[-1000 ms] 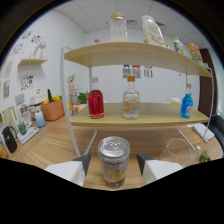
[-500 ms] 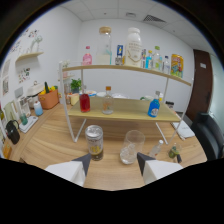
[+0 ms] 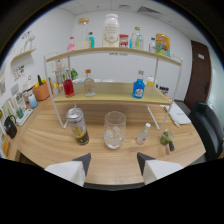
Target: Make me a cup of Mojito.
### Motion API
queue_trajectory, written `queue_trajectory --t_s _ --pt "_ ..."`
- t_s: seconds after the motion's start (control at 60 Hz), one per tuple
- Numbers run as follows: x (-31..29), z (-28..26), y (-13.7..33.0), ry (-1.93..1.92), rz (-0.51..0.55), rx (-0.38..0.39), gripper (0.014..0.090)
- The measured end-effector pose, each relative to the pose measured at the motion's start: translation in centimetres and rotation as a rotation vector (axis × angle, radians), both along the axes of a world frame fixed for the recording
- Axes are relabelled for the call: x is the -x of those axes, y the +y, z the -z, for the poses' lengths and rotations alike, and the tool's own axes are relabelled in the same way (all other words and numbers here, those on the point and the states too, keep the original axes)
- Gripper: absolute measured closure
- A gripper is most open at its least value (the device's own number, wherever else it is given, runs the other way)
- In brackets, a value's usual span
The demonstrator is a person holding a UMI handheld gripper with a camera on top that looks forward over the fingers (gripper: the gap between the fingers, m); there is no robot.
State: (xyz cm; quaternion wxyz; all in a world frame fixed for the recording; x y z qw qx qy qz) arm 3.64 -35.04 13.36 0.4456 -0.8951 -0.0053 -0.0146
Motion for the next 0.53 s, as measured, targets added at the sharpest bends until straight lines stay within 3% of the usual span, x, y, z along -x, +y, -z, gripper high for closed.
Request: queue_trajectory --t_s 0.533 --pt "-0.13 0.35 0.48 0.01 0.013 0.005 0.0185"
